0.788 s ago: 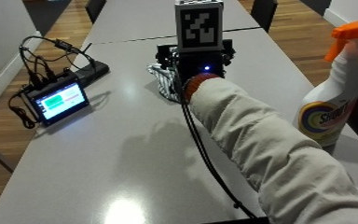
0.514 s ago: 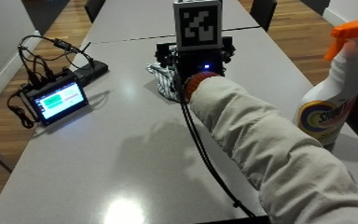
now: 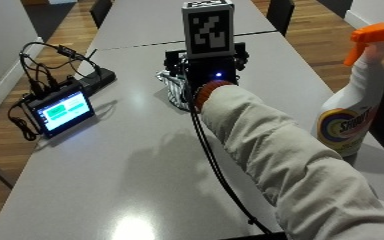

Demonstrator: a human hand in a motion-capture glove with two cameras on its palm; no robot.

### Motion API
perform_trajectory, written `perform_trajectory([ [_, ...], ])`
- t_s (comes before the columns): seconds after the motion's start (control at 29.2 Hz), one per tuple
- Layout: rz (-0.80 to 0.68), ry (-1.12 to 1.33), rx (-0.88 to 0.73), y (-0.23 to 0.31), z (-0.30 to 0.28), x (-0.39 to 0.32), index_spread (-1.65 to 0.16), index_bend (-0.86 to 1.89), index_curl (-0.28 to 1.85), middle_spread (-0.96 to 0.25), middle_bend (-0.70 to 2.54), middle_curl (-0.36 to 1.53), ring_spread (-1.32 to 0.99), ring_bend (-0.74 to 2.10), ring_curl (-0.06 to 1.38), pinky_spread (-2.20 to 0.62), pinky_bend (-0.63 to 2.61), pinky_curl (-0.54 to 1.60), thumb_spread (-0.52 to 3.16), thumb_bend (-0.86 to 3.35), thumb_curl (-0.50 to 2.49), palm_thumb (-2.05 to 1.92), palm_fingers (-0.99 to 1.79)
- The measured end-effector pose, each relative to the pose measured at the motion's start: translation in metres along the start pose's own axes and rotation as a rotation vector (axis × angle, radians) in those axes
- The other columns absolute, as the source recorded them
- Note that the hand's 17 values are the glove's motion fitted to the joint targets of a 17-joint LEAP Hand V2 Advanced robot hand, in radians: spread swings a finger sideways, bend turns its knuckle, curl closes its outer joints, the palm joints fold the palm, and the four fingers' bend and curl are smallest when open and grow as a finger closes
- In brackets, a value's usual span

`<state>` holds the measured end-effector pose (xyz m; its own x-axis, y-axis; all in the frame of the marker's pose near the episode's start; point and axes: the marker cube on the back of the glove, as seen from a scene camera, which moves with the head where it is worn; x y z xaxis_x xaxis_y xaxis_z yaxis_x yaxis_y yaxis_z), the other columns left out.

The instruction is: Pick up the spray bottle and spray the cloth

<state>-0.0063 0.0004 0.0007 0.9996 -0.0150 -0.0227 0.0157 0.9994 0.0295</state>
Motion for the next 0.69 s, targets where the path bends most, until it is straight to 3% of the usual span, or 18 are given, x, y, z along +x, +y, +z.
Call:
perform_trajectory([
  [0.21,-0.069,-0.061,-0.026,0.011,0.003,-0.008,-0.17,0.14,0.28,-0.05,0.46,0.38,-0.09,0.65,0.4,-0.21,0.66,0.41,1.02,0.37,0.34,0.81,1.14],
  [0.38,-0.254,-0.244,-0.001,0.055,0.01,-0.005,-0.18,0.15,0.3,-0.05,0.44,0.4,-0.09,0.62,0.41,-0.2,0.63,0.42,1.04,0.33,0.36,0.82,1.08],
  [0.55,-0.478,-0.651,0.154,0.114,0.018,0.037,-0.18,0.17,0.32,-0.04,0.43,0.41,-0.09,0.58,0.41,-0.19,0.55,0.42,1.06,0.31,0.38,0.84,1.04],
  [0.69,-0.477,-1.051,0.264,0.157,0.01,0.067,-0.18,0.18,0.34,-0.04,0.43,0.43,-0.08,0.53,0.42,-0.17,0.47,0.42,1.06,0.3,0.4,0.88,0.99],
])
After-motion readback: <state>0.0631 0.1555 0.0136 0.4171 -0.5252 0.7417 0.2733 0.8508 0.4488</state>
